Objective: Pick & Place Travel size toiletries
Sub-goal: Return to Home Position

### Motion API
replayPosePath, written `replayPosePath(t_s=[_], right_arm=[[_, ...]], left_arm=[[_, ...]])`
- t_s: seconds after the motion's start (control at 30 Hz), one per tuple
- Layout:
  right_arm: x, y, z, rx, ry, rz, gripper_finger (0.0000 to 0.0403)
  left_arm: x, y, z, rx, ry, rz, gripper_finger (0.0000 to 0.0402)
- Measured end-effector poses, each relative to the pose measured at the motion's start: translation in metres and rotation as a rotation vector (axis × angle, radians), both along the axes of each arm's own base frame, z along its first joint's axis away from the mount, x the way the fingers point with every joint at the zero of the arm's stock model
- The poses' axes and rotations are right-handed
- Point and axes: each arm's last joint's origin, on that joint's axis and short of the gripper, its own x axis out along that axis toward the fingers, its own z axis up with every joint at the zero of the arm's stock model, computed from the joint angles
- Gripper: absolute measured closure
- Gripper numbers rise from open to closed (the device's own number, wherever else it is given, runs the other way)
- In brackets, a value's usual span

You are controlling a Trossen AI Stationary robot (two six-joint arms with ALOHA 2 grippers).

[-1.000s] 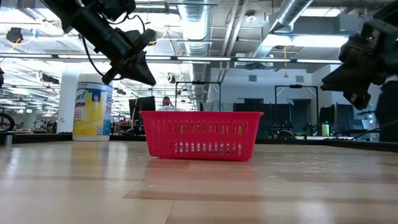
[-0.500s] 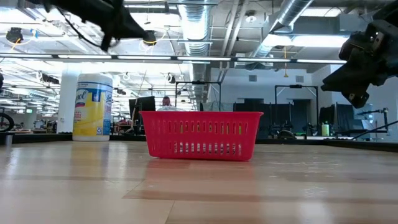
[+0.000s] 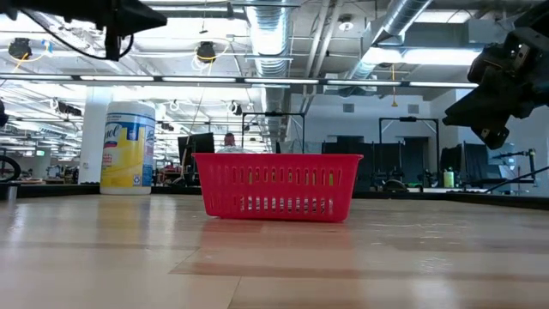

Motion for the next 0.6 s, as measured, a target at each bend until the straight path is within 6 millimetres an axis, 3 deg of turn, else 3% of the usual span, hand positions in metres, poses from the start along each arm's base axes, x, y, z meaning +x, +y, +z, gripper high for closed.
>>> replayPosePath(t_s=[0.27,0.6], right_arm=[[0.000,0.000,0.000,0.000,0.000,0.000,0.0336],[0.000,0.000,0.000,0.000,0.000,0.000,0.0336]], left_arm=[[-0.010,-0.009,-0.023,0.012,-0.015,-0.137,0.0401],[-0.022,-0.014,-0.032,-0.050,-0.094,-0.240,0.0401]])
